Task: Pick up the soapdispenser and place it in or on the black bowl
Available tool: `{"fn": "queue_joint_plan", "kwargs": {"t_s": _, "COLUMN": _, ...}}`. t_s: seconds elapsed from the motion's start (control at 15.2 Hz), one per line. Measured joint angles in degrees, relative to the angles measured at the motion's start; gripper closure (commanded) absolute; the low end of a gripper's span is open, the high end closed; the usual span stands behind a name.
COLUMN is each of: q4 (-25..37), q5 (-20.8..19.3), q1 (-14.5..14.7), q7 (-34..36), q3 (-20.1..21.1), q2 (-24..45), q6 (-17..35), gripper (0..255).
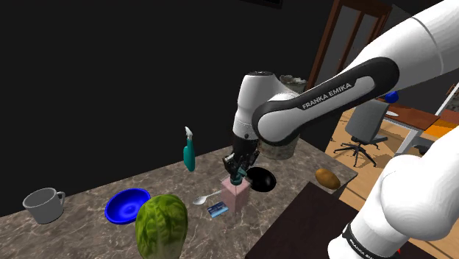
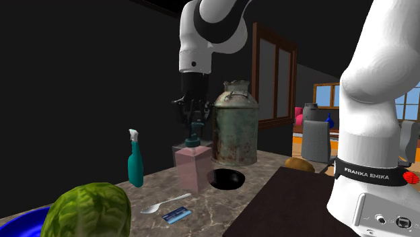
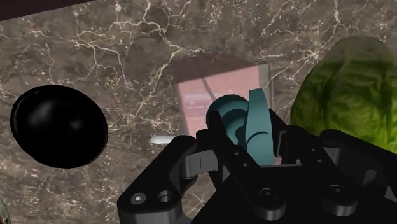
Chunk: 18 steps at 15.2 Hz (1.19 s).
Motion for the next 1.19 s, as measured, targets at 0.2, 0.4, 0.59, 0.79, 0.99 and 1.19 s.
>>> {"fn": "queue_joint_plan", "kwargs": {"t_s": 0.2, "q4": -0.4, "q5": -0.5, "q1": -1.5, "q7": -3.8, "q3": -2.8, "q2": -2.0, "q6": -1.9, "gripper": 255}}
{"fn": "queue_joint_plan", "kwargs": {"t_s": 0.4, "q4": -0.1, "q5": -1.6, "q1": -3.7, "q7": -8.4, "q3": -6.2, "q2": -3.3, "q6": -3.8, "gripper": 255}}
{"fn": "queue_joint_plan", "kwargs": {"t_s": 0.59, "q4": 0.7, "q5": -2.8, "q1": -5.8, "q7": -12.6, "q3": -9.4, "q2": -4.4, "q6": -5.9, "gripper": 255}}
{"fn": "queue_joint_plan", "kwargs": {"t_s": 0.79, "q4": 1.2, "q5": -4.2, "q1": -8.0, "q7": -16.9, "q3": -12.6, "q2": -4.4, "q6": -6.8, "gripper": 255}}
{"fn": "queue_joint_plan", "kwargs": {"t_s": 0.99, "q4": 3.3, "q5": -5.6, "q1": -10.2, "q7": -21.2, "q3": -15.8, "q2": -4.0, "q6": -8.6, "gripper": 255}}
{"fn": "queue_joint_plan", "kwargs": {"t_s": 1.19, "q4": 5.7, "q5": -6.8, "q1": -12.3, "q7": -25.3, "q3": -18.8, "q2": -3.0, "q6": -10.2, "gripper": 255}}
